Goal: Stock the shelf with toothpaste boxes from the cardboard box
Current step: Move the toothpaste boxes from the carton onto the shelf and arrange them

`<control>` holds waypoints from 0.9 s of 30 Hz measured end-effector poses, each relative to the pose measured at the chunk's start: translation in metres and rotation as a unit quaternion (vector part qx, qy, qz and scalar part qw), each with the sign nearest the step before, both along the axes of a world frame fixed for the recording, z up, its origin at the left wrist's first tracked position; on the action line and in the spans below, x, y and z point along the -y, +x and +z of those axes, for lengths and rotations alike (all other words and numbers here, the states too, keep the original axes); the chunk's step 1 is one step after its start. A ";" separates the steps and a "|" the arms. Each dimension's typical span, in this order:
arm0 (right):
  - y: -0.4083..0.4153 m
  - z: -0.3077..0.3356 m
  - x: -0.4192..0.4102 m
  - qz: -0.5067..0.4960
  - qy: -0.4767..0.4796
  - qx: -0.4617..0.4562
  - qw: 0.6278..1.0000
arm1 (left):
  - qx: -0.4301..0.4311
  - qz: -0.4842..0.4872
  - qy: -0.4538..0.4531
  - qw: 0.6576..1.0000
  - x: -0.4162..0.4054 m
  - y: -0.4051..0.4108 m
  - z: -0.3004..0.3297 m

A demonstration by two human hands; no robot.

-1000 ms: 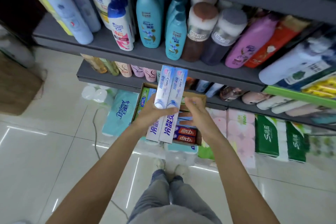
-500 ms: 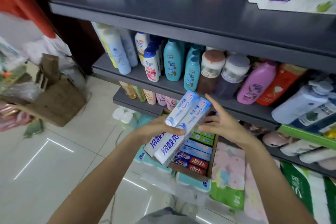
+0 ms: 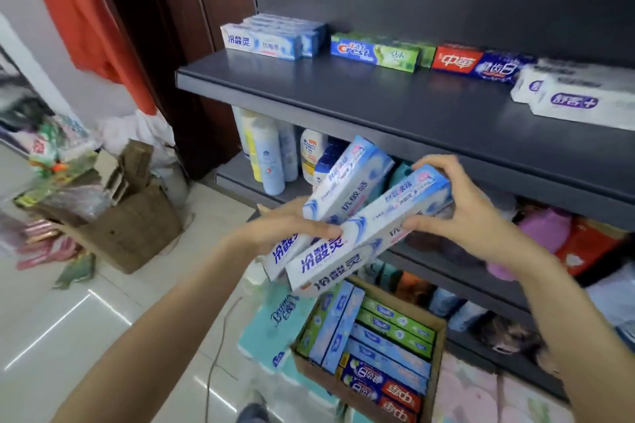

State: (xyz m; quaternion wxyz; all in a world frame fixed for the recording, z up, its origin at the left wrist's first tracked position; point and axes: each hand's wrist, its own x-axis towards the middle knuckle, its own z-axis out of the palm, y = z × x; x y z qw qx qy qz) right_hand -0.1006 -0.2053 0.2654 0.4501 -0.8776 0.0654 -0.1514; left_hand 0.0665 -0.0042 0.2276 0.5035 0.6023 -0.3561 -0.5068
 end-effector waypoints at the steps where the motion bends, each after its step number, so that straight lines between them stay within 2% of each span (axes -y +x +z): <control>1: 0.008 0.012 -0.002 -0.012 0.002 0.017 1.000 | 0.025 0.029 -0.019 0.999 -0.002 0.016 0.010; 4: 0.040 0.040 -0.001 -0.079 -0.010 0.098 0.992 | 0.139 0.183 -0.059 0.971 -0.011 0.076 0.037; 6: 0.071 0.051 0.007 -0.140 -0.007 0.149 0.979 | 0.170 0.275 -0.083 0.943 -0.019 0.119 0.051; 9: 0.135 0.055 0.014 -0.209 0.061 0.220 0.951 | 0.227 0.314 -0.092 0.917 -0.039 0.184 0.072; 11: 0.184 0.055 0.015 -0.229 0.107 0.230 0.940 | 0.242 0.310 -0.093 0.915 -0.046 0.220 0.083; 17: 0.335 0.047 -0.002 -0.233 0.101 0.136 0.958 | 0.139 0.287 -0.106 0.942 -0.035 0.296 0.111; 19: 0.374 0.044 -0.003 -0.273 0.000 0.078 0.959 | 0.135 0.272 -0.117 0.946 -0.029 0.313 0.117; 21: 0.400 0.043 0.000 -0.339 -0.192 -0.032 0.920 | 0.153 0.241 -0.116 0.951 -0.022 0.330 0.123; 23: 0.410 0.045 0.004 -0.361 -0.300 -0.096 0.878 | 0.211 0.202 -0.108 0.950 -0.013 0.349 0.127; 24: 0.411 0.046 0.006 -0.362 -0.301 -0.089 0.878 | 0.264 0.189 -0.101 0.940 -0.009 0.358 0.130; 25: 0.409 0.050 0.007 -0.361 -0.274 -0.062 0.889 | 0.331 0.168 -0.099 0.923 -0.004 0.365 0.134; 27: 0.402 0.059 0.004 -0.335 -0.137 0.049 0.931 | 0.496 0.085 -0.097 0.858 0.005 0.376 0.143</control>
